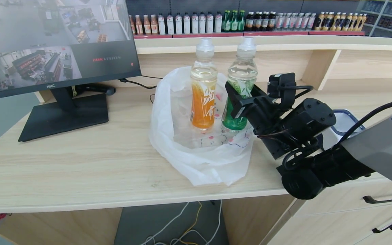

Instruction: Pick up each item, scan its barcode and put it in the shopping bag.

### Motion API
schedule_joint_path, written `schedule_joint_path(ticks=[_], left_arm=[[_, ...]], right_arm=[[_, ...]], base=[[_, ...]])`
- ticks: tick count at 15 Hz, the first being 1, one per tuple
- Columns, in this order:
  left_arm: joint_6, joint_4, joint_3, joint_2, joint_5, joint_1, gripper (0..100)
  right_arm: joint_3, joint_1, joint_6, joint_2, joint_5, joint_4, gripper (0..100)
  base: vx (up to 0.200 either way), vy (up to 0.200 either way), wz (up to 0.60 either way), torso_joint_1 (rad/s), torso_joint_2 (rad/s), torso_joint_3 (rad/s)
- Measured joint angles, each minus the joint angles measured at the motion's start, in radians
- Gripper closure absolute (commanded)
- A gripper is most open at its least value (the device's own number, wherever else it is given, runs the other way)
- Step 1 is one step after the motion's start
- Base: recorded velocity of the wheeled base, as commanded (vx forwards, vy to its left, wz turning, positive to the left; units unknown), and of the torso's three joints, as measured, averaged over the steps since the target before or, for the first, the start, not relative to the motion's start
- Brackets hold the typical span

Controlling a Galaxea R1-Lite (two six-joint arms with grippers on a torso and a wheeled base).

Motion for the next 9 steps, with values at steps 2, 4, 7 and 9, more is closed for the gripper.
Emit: schedule_joint_path(ticks=[2,4,7,9], left_arm=[[0.0,0.0,0.0,0.0,0.0,0.0,0],[0.0,0.0,0.0,0.0,0.0,0.0,0],[0.0,0.0,0.0,0.0,0.0,0.001,0],[0.0,0.0,0.0,0.0,0.0,0.001,0]], right_arm=[[0.027,0.0,0.0,-0.001,0.0,0.003,100],[0.037,0.001,0.001,-0.001,0.0,0.004,100],[0.045,0.001,0.004,-0.002,-0.001,0.005,100],[0.051,0.008,0.004,-0.002,-0.001,0.007,100]], base=[[0.0,0.0,0.0,0.0,0.0,0.0],[0.0,0.0,0.0,0.0,0.0,0.0],[0.0,0.0,0.0,0.0,0.0,0.0],[0.0,0.0,0.0,0.0,0.0,0.0]])
